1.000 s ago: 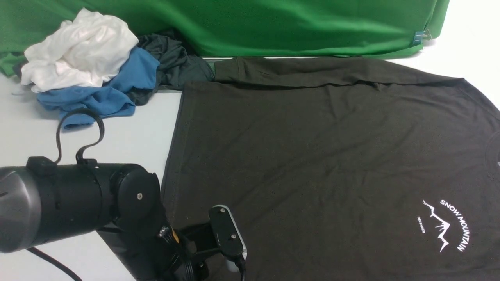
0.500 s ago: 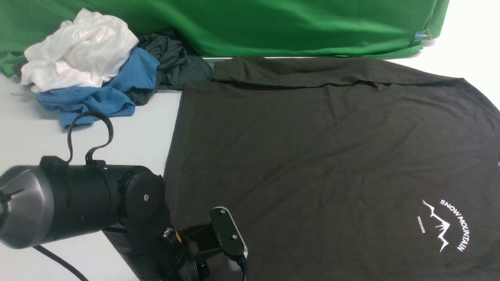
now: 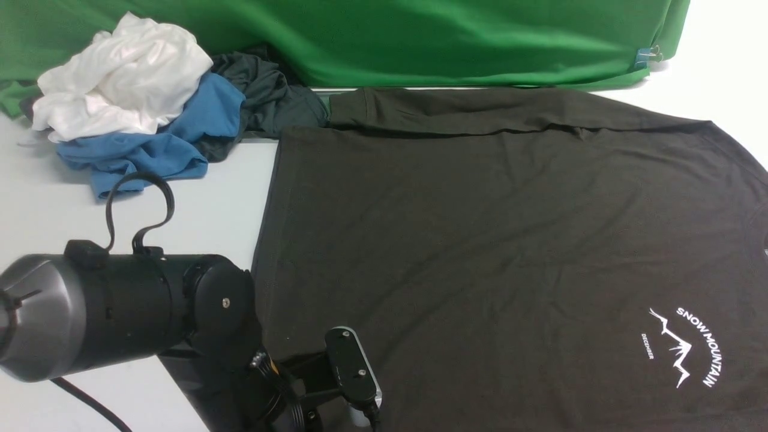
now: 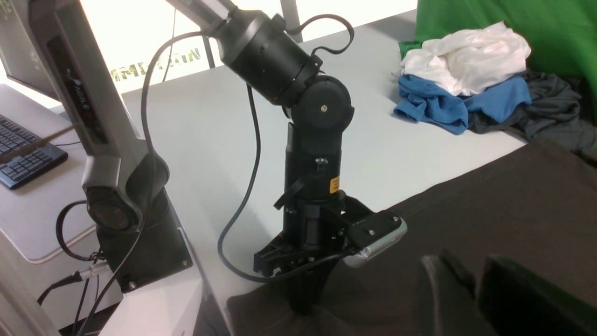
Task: Fold a long-sleeved shirt on a white desktop.
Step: 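Grasp the left edge of the dark T-shirt lying flat on the table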
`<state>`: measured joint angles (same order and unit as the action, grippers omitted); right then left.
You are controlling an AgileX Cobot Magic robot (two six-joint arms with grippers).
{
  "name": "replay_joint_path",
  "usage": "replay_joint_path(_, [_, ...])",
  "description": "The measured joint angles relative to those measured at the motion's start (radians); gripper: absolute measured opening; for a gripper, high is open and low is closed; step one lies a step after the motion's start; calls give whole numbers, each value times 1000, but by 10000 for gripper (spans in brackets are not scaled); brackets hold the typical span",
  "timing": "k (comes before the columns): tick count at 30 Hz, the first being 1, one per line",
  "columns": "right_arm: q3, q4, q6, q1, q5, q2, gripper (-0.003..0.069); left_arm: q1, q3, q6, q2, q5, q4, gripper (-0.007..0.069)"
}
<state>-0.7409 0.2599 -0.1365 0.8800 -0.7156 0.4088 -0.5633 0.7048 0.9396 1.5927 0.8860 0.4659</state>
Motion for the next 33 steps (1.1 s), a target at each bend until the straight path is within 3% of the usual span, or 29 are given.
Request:
replay_joint_path(18, [1,0,-19,0,16,0,147,0,0,-27,-130,20,4,123])
replay_joint_path(23, [2,0,-26,0,26,0,147,0,0,-33,-132,25,3,22])
replay_joint_path(27, [2,0,-26,0,26,0,147,0,0,-34,-132,7,3,27])
replay_joint_path(30, [2,0,-26,0,26,0,147,0,-1,-34,-130,-58,3,101])
replay_joint_path(33, [2,0,-26,0,26,0,147,0,-1,-34,-105,-72,7,227])
